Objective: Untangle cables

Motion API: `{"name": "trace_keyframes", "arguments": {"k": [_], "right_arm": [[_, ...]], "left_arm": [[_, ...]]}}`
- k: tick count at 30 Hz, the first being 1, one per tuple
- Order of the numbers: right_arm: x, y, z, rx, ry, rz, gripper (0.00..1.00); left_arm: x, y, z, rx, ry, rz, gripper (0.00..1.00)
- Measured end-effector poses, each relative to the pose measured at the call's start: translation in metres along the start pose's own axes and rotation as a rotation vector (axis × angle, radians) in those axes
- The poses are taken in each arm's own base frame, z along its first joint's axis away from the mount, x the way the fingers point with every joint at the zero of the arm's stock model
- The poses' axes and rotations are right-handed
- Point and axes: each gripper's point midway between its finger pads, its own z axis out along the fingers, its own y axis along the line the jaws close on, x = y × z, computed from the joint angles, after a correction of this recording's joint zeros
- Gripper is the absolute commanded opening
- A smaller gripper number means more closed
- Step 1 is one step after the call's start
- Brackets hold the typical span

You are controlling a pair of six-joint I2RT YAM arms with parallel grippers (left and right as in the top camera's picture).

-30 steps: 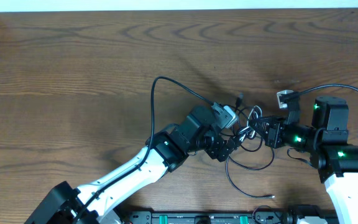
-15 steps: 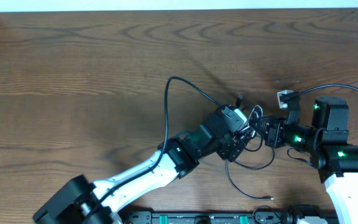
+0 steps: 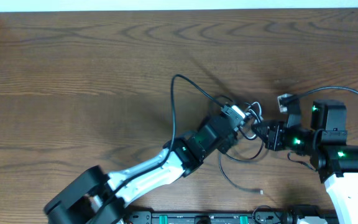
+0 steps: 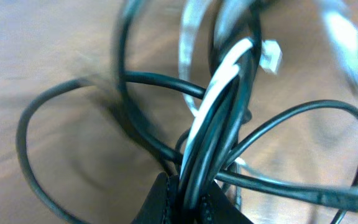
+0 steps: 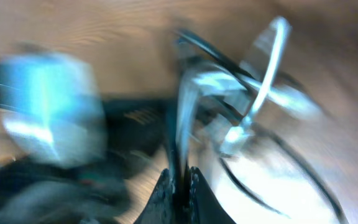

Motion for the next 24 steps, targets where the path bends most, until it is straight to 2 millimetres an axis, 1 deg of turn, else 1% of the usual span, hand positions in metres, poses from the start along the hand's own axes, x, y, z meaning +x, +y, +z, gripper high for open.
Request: {"name": "trace_keyframes", "arguments": {"k": [2, 4, 5, 7, 9, 11, 13, 17, 20, 24], "right_arm": [[0.01, -0.019, -0.001, 0.103, 0.029, 0.041, 0.01], [0.017, -0.036, -0.004, 0.204, 0.046, 0.081, 0.01], [0.021, -0.046, -0.007, 0.268, 0.05, 0.112, 0.01], [0.026, -0.061, -0.012, 0.358, 0.054, 0.158, 0.01], [0.029, -0.07, -0.016, 0.419, 0.053, 0.185, 0.01], [0.03, -0.073, -0.018, 0.446, 0.052, 0.196, 0.01], [0.032, -0.074, -0.02, 0.459, 0.06, 0.201, 0.01], [0.034, -0.073, -0.022, 0.472, 0.063, 0.228, 0.01], [0.031, -0.067, -0.021, 0.453, 0.052, 0.252, 0.01], [0.026, -0.058, -0.019, 0.408, 0.037, 0.297, 0.01]], "left_arm": [[-0.015, 0.013, -0.012, -0.076, -0.045, -0.003, 0.07], [-0.035, 0.021, -0.03, -0.118, -0.107, -0.011, 0.08], [-0.044, 0.023, -0.039, -0.128, -0.135, -0.015, 0.08], [-0.059, 0.024, -0.056, -0.132, -0.18, -0.018, 0.08], [-0.068, 0.023, -0.072, -0.127, -0.207, -0.017, 0.07], [-0.073, 0.025, -0.085, -0.129, -0.222, -0.021, 0.08], [-0.076, 0.031, -0.096, -0.159, -0.234, -0.027, 0.07], [-0.082, 0.05, -0.114, -0.255, -0.267, -0.052, 0.08], [-0.088, 0.064, -0.128, -0.339, -0.308, -0.101, 0.07], [-0.091, 0.086, -0.149, -0.467, -0.369, -0.211, 0.08]]}}
